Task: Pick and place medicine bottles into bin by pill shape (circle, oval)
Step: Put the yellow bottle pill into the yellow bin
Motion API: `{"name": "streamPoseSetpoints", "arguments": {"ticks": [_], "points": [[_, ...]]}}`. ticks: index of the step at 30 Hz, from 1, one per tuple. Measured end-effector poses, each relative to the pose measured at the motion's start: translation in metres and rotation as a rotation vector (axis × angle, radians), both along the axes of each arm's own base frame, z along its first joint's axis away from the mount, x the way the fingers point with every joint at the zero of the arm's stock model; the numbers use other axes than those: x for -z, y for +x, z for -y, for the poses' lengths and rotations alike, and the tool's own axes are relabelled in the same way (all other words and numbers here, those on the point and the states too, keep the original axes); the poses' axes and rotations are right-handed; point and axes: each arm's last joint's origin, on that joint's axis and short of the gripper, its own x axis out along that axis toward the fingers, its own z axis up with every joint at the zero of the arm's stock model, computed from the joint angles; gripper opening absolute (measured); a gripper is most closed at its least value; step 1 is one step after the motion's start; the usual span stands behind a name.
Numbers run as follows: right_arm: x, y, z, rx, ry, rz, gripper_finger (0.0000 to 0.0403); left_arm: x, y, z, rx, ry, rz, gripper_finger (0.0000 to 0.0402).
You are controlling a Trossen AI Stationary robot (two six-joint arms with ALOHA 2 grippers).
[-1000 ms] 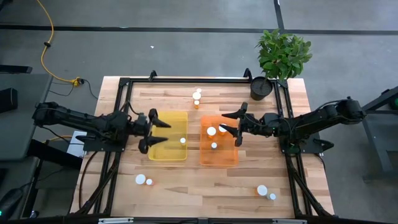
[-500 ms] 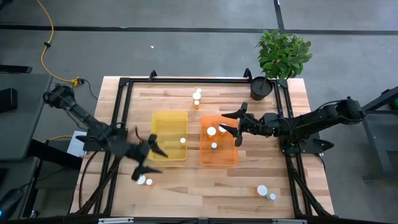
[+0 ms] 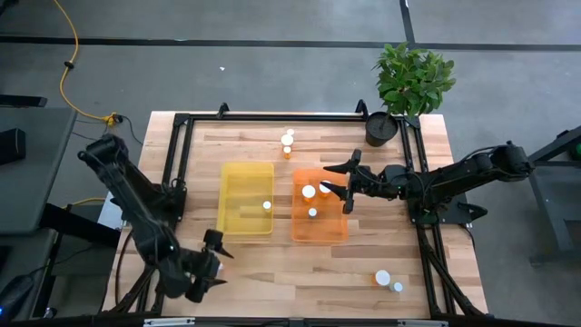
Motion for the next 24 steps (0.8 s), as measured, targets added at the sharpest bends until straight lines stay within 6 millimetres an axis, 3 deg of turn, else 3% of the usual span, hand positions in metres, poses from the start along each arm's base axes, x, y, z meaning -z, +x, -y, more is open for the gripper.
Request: {"name": "streamPoseSetpoints", "arguments": {"ticks": [7, 16, 24], "points": [[0.001, 0.000, 0.000, 0.000, -0.001, -0.012, 0.0204, 0.025, -0.006, 0.002, -0.091, -0.034, -0.218, 0.0314], [0.002, 0.000, 0.000, 0.000, -0.002, -0.016, 0.0204, 0.035, -0.006, 0.002, -0.144, -0.018, -0.264, 0.0314], [0.002, 0.000, 0.000, 0.000, -0.002, -0.019, 0.0204, 0.057, -0.004, 0.007, -0.138, 0.034, -0.362, 0.0314]]}}
